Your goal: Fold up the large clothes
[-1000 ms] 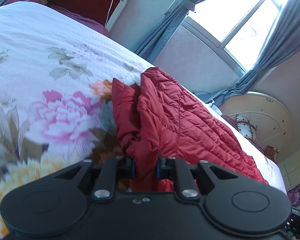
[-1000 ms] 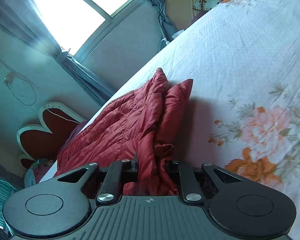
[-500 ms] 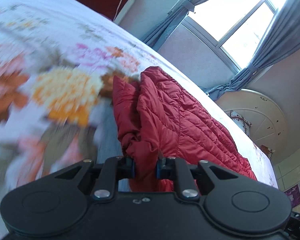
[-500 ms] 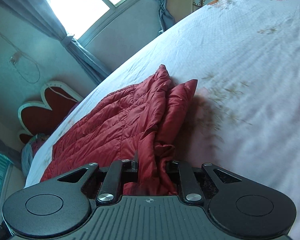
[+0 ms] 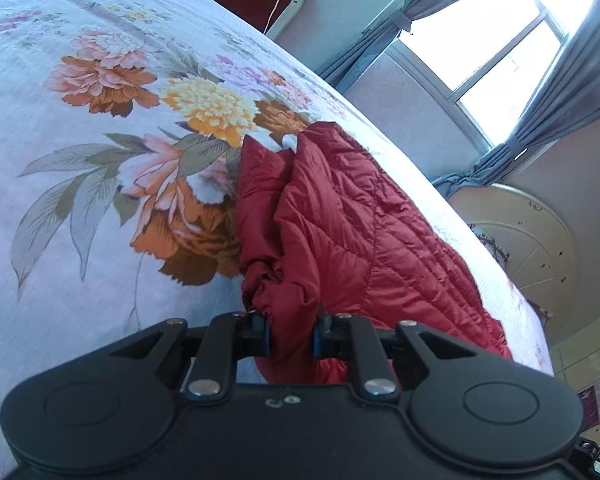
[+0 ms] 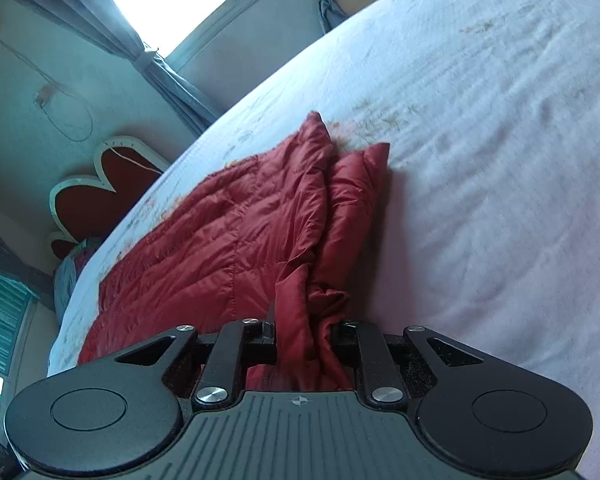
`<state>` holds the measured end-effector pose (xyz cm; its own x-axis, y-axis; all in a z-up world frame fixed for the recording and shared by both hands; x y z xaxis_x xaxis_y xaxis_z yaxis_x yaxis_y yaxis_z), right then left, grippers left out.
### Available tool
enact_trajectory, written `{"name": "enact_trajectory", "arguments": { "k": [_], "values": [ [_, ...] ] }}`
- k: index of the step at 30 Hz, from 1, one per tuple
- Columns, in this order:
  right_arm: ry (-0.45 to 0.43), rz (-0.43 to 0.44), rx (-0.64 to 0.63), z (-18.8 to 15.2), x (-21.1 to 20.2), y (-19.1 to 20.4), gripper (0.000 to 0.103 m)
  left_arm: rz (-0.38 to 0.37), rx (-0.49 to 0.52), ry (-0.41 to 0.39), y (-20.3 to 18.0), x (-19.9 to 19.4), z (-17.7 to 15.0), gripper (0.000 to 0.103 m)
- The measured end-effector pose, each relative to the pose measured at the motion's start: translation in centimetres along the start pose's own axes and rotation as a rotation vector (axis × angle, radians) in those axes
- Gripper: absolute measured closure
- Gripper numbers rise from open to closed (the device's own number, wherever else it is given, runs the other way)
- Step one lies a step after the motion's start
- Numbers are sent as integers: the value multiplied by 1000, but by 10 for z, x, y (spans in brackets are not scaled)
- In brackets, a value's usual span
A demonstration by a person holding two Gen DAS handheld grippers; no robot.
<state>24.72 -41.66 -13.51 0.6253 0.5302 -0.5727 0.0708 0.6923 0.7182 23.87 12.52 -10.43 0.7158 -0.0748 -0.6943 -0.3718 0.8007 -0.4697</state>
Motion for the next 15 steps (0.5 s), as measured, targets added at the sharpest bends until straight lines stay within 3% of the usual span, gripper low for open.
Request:
{"name": "enact_trajectory", "arguments": {
  "k": [2, 4, 6, 7, 9, 10, 11, 12, 13, 14, 15],
  "values": [
    [13, -9, 10, -1, 8, -7, 87, 6, -1, 7, 2, 7, 0, 77],
    [14, 1, 30, -3, 13, -15, 87, 21, -10, -1, 8, 13, -4, 53],
    [14, 14, 41, -4, 15, -17, 84, 5, -24, -19, 12, 16, -5, 48],
    [13, 16, 23, -4, 12, -18, 78, -1, -29, -22, 13, 15, -5, 47],
    [-12, -14, -9, -4, 1, -21, 47, -1, -48, -15, 15, 9, -7, 41],
    [-47, -53, -23, -3, -9, -24, 41, -2, -57, -15, 16, 3, -8, 27],
    [-94, -110, -44, 0, -21, -27, 32, 2, -65, -25, 17, -4, -11, 21],
    [-144, -156, -66, 2, -35, -29, 32, 15, -71, -45, 19, -12, -13, 16],
    [-180, -161, -69, 4, -46, -30, 32, 16, -72, -59, 20, -18, -15, 18],
    [-219, -147, -64, 5, -57, -29, 46, 11, -69, -63, 20, -22, -16, 20],
    [-232, -112, -70, 4, -64, -24, 80, 7, -67, -64, 20, -24, -17, 25]
  ]
}}
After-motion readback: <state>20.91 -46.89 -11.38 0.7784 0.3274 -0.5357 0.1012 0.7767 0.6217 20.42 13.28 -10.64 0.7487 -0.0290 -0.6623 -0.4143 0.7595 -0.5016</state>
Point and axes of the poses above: each gripper's, at about its wrist camera, not at the fingertips, and x roughly the way its jaws point, y to its left, z to its top, the point moved 6 cm from there along x, roughly the way its jaws point, and after that the axes turned 5 degrees about z, right-handed, at the moved point
